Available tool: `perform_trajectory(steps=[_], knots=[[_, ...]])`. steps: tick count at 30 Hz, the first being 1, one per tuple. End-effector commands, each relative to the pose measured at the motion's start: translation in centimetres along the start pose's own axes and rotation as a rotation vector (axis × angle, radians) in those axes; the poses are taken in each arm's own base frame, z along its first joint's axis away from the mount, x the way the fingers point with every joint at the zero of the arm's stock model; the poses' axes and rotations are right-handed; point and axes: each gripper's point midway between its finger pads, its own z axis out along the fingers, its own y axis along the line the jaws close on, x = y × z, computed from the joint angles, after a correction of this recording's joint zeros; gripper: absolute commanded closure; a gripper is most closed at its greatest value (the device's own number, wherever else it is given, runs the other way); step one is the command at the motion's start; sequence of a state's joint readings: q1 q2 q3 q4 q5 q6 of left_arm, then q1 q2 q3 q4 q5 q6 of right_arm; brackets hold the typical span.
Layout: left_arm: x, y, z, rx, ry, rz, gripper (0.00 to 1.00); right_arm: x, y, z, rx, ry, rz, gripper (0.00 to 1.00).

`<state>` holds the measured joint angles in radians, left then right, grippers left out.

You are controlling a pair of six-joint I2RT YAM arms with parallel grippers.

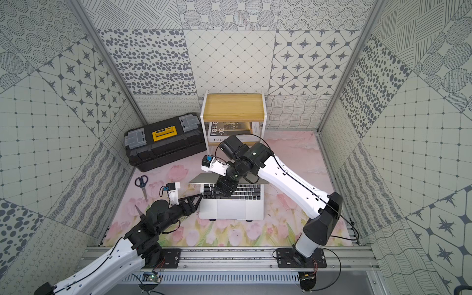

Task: Close the laptop lid and set it aside
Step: Close the lid of the laptop.

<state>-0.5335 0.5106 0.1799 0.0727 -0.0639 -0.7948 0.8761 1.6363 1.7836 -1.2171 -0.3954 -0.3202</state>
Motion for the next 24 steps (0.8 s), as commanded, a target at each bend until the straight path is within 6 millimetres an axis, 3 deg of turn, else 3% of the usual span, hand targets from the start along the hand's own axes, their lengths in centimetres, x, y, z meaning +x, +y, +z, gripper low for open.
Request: perform_trajectory(steps=[1,5,11,19,24], knots=[[-0.4,3.7,-0.9,-0.165,0.048,-0.004,0.29,1.1,1.6,0.0,-0.048,0.025,0.017,0.17],[-3.6,3.4,-1.3,-0.173,-0.016,-0.008,0.32,1.7,1.8,0.2,-0.054,0.028,0.031,0.17],[-6.9,2.5,-1.3,-0.209,-0.058,0.007,0.29,2.1,2.0,0.5,-0.060,0.014,0.043,0.17],[-12.7,-2.9,-2.6,-0.128,-0.157,0.105,0.30,2.6,2.3,2.3,-0.107,0.020,0.061,0.14],[-14.1,-6.2,-2.7,-0.031,-0.129,0.135,0.31,2.6,2.8,3.5,-0.129,0.023,0.059,0.14]])
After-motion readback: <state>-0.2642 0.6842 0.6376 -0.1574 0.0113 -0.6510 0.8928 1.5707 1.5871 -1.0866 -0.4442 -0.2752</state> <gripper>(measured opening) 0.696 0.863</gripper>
